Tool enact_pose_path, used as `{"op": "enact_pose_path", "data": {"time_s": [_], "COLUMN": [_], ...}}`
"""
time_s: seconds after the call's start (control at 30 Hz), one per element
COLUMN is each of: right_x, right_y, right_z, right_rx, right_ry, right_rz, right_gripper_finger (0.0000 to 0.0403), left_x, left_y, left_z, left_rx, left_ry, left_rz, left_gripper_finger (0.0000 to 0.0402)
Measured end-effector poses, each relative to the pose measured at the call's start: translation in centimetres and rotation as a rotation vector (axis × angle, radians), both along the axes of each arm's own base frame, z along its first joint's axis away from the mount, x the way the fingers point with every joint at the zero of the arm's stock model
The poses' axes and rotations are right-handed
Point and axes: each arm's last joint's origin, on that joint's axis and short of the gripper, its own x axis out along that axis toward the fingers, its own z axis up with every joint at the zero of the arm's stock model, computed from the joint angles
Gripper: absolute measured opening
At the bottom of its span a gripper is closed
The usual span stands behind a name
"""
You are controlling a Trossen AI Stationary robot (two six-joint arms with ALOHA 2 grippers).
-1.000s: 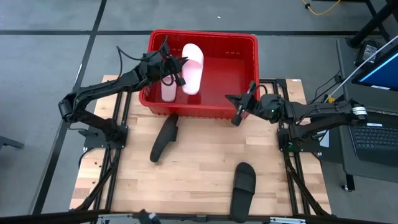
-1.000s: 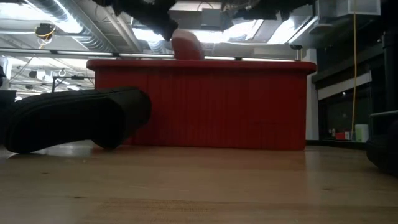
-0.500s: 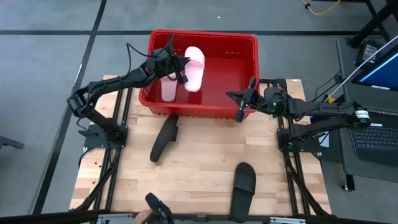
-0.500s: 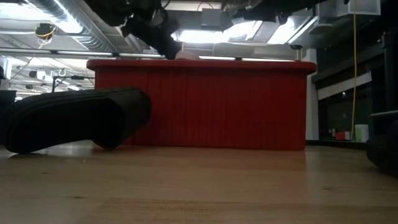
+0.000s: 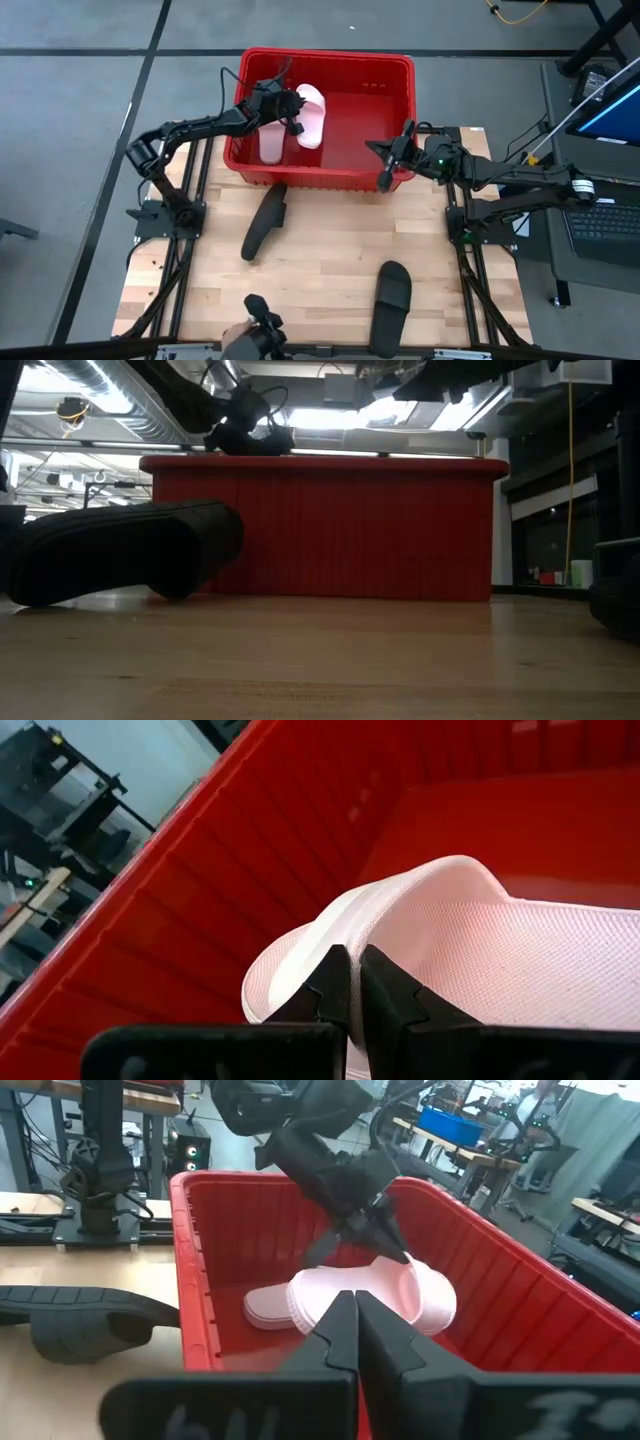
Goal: Pick and place slides into bin
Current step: Put the pink slipper into the red bin
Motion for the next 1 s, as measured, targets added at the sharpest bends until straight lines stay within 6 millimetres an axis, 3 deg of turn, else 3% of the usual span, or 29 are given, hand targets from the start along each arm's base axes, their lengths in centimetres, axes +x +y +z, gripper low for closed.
{"op": "enact_pose_path", "data": {"time_s": [0.43, 1.0], "right_x": [0.0, 0.0], "right_y": [0.0, 0.0], "right_z": [-0.1, -0.1], "right_rx": [0.006, 0.006], "right_ry": [0.011, 0.011], "right_rz": [-0.001, -0.003], "right_gripper_finger": [0.0003, 0.0003], "left_x": [-0.8, -0.4], "left_y": [1.5, 2.5], "left_z": [-1.9, -5.1], "left_rx": [-0.061, -0.112], "left_ry": [0.068, 0.147], "left_rz": [0.008, -0.026], "left_gripper_finger": [0.0003, 0.0003]}}
